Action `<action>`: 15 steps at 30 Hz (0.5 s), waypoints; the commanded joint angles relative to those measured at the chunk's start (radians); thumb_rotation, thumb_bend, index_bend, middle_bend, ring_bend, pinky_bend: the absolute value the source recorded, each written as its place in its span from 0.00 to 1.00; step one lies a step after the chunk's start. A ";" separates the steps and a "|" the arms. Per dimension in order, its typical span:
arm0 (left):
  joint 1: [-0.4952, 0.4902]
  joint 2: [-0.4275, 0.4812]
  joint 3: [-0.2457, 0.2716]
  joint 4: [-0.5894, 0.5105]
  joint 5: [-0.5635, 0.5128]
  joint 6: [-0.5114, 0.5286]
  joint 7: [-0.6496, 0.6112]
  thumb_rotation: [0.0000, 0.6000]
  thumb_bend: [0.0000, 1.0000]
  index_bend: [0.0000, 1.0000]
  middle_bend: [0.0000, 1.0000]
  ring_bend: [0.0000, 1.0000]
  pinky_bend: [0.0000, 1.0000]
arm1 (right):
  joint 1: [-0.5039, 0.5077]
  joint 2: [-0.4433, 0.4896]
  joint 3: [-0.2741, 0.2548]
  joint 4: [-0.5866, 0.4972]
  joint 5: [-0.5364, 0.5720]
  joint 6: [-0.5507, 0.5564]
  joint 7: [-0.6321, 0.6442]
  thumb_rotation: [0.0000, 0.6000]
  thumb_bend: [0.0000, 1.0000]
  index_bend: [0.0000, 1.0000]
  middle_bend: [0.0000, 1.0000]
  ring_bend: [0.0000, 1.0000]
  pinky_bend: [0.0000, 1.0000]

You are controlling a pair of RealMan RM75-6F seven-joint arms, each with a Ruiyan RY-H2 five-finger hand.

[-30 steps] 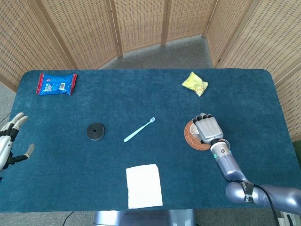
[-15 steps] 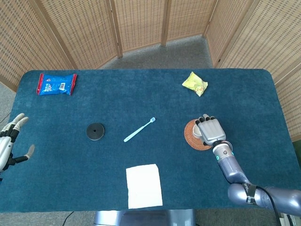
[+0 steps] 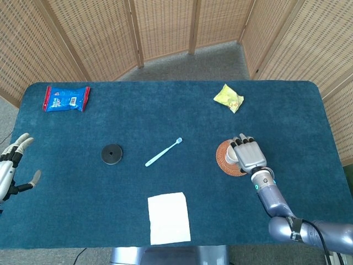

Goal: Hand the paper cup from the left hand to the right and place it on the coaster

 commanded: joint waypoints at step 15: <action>0.008 0.011 -0.001 -0.013 0.007 0.020 0.004 0.97 0.47 0.00 0.00 0.00 0.00 | -0.020 0.089 0.024 -0.070 0.035 -0.071 0.105 1.00 0.46 0.00 0.00 0.00 0.00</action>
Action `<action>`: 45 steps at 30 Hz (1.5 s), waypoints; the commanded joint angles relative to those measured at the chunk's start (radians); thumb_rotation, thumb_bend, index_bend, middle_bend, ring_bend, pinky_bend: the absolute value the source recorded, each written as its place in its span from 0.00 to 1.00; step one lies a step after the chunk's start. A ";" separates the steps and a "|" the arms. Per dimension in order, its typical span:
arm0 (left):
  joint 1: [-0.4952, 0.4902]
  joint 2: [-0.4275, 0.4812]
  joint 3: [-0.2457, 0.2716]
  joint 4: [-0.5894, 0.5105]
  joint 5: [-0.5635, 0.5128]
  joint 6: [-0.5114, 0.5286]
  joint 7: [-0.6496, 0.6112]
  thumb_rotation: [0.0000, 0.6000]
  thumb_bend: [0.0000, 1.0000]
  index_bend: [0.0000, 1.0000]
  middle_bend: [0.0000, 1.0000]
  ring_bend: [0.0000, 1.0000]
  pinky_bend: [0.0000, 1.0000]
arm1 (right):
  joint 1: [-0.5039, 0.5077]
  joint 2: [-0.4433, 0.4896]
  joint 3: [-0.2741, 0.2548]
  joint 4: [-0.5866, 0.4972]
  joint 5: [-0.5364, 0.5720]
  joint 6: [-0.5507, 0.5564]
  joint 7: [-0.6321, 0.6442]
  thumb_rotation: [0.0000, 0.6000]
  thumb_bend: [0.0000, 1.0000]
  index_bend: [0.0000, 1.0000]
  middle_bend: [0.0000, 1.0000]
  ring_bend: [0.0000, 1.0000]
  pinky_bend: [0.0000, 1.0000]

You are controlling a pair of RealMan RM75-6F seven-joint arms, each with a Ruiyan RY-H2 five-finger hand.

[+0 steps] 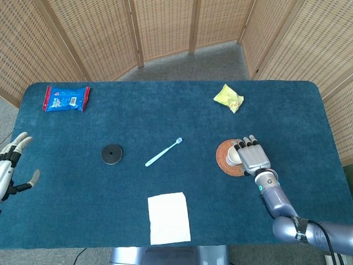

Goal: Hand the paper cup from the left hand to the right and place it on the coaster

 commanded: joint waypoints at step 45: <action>0.197 -0.066 0.132 -0.036 0.120 0.210 0.145 0.98 0.46 0.00 0.00 0.00 0.00 | -0.525 0.069 -0.022 -0.028 -0.603 0.575 0.291 1.00 0.41 0.00 0.00 0.00 0.00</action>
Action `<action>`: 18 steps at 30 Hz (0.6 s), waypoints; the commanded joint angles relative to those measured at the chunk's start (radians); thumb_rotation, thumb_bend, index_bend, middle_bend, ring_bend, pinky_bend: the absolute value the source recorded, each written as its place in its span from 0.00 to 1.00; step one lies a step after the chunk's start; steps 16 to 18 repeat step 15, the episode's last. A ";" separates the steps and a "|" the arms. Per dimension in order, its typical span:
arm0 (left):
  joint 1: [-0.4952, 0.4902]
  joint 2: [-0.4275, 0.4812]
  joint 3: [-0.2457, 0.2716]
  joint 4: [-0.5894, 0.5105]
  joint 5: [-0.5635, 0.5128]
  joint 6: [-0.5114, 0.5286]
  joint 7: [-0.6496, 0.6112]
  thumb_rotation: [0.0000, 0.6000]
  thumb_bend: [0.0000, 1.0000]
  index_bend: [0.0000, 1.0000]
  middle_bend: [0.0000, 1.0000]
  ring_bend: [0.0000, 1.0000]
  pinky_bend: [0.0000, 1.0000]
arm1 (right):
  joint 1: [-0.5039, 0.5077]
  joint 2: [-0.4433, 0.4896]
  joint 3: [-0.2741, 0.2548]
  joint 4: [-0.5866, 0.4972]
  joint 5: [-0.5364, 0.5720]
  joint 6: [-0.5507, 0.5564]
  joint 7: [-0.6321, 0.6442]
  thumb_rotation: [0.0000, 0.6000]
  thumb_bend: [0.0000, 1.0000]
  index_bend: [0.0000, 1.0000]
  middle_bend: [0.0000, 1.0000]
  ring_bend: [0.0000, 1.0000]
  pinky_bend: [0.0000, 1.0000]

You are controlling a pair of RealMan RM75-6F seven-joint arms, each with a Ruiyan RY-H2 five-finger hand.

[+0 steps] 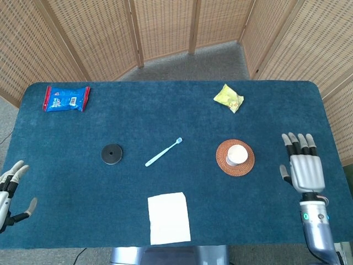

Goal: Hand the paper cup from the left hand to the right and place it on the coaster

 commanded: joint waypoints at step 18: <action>0.035 -0.031 0.014 0.012 0.061 0.053 0.042 0.99 0.46 0.00 0.00 0.00 0.00 | -0.142 0.051 -0.019 0.004 -0.089 0.016 0.136 1.00 0.40 0.00 0.00 0.00 0.00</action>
